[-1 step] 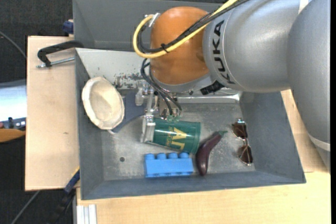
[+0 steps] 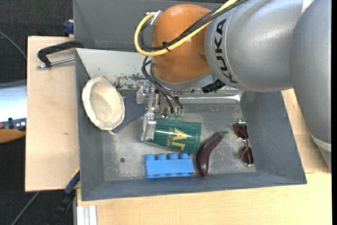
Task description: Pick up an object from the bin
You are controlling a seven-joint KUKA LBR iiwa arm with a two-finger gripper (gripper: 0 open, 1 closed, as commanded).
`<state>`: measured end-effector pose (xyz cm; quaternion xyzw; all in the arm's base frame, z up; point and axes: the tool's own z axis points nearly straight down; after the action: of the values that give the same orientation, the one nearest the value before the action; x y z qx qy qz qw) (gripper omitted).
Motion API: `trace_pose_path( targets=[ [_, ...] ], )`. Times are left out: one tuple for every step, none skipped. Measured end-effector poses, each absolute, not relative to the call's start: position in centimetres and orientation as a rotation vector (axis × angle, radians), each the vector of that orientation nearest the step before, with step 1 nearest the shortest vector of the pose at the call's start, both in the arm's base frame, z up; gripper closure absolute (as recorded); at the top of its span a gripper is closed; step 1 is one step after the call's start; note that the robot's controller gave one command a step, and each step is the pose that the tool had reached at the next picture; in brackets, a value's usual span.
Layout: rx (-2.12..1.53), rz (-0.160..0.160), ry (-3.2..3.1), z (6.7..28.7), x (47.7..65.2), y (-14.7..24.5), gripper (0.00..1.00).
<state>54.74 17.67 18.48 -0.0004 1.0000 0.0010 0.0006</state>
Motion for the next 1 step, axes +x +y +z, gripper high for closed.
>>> trace_pose_path(
  targets=[
    [0.079, 0.005, 3.139, 12.01, 53.69, 14.34, 0.00]
  ],
)
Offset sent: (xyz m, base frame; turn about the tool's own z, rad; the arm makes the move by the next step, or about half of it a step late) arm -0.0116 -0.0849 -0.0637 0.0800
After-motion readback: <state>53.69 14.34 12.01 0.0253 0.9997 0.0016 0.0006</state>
